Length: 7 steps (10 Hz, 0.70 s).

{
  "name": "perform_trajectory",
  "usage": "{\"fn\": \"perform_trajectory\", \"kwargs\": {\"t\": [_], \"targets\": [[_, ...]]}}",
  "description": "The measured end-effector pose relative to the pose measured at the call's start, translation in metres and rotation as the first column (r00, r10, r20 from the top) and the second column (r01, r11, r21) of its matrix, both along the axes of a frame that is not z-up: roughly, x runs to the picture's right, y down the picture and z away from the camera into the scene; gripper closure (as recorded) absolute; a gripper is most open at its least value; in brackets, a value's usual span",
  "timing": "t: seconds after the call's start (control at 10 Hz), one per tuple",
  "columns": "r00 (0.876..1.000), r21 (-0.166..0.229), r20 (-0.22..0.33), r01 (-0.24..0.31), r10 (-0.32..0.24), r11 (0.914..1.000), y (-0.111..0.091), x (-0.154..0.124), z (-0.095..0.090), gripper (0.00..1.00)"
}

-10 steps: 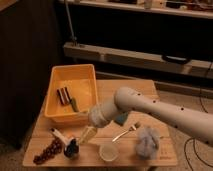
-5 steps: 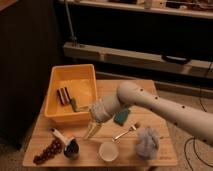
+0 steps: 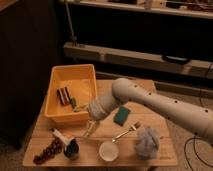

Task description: Place apple in paper cup

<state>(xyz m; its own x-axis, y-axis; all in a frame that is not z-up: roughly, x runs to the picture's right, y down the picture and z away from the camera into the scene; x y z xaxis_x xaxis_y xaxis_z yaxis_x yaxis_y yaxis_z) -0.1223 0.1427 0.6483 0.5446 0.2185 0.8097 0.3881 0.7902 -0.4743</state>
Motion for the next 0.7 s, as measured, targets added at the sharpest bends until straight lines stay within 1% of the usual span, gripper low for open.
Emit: {"fn": "perform_trajectory", "kwargs": {"t": [0.1,0.2,0.3,0.4,0.6,0.7], "targets": [[0.997,0.033,0.049,0.059,-0.060,0.9977,0.004,-0.009,0.012,0.20],[0.991,0.059,0.096,0.086,-0.091,0.9945,0.007,-0.010,0.019,0.20],[0.988,0.064,0.123,0.091,-0.098,0.9938,0.009,-0.009,0.023,0.20],[0.981,0.078,0.155,0.105,-0.116,0.9914,0.011,-0.011,0.024,0.20],[0.975,0.106,0.158,0.142,-0.158,0.9842,0.013,-0.017,0.025,0.20],[0.970,0.122,0.158,0.165,-0.184,0.9787,0.013,-0.020,0.026,0.20]]}}
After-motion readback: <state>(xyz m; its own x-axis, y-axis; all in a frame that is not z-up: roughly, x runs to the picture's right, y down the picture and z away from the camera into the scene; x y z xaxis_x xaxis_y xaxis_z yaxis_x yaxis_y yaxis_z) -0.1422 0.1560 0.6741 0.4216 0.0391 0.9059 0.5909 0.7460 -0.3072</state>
